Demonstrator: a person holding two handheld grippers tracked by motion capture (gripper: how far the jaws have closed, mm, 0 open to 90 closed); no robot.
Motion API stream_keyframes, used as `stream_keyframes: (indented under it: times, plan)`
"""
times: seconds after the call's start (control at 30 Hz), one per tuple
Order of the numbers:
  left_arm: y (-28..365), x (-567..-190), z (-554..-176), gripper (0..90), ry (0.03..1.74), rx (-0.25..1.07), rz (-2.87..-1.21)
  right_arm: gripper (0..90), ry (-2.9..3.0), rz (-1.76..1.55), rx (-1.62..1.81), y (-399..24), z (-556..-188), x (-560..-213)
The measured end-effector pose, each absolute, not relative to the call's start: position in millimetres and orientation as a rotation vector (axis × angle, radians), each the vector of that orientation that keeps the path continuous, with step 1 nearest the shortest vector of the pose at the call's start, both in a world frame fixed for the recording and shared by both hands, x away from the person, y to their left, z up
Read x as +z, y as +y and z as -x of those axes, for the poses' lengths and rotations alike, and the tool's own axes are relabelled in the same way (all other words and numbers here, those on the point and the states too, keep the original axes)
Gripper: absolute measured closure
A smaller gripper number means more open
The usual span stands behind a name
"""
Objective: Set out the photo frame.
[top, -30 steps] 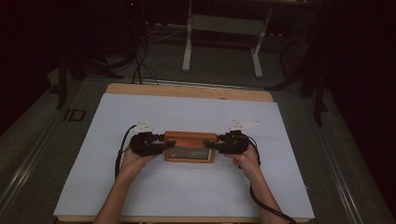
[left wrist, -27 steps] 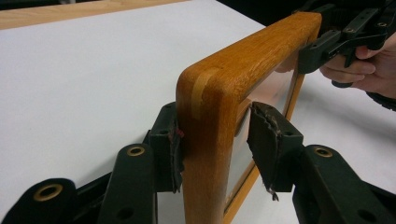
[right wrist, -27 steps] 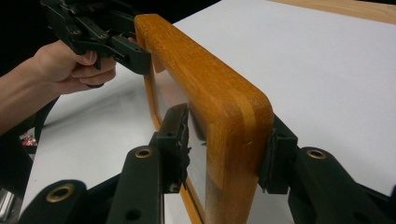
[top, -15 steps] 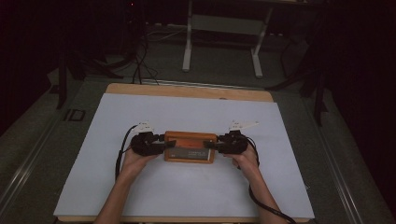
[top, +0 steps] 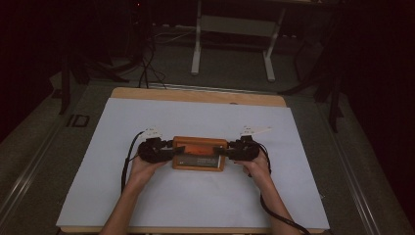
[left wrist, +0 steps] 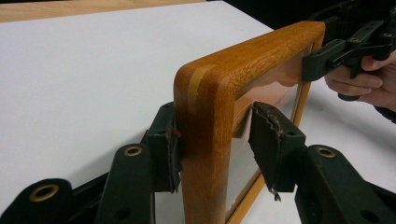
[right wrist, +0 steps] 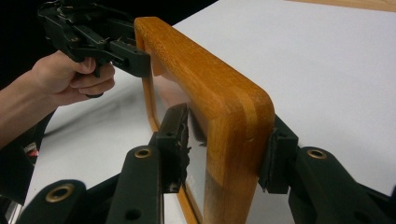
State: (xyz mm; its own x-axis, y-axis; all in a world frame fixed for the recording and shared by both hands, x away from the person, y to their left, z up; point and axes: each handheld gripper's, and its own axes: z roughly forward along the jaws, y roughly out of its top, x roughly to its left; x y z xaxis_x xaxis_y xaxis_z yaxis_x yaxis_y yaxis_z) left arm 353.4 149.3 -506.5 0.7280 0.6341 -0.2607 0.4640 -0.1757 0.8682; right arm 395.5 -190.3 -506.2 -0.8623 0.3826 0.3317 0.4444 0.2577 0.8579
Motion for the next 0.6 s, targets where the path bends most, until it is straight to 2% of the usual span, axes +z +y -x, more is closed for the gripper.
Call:
stream_keyframes:
  times: [0.6]
  plan:
    - [147.0,-504.8,-350.7,54.8,0.873,0.204,-1.833,56.6,-2.472,0.826,-1.691,-188.2,-395.1,-504.3]
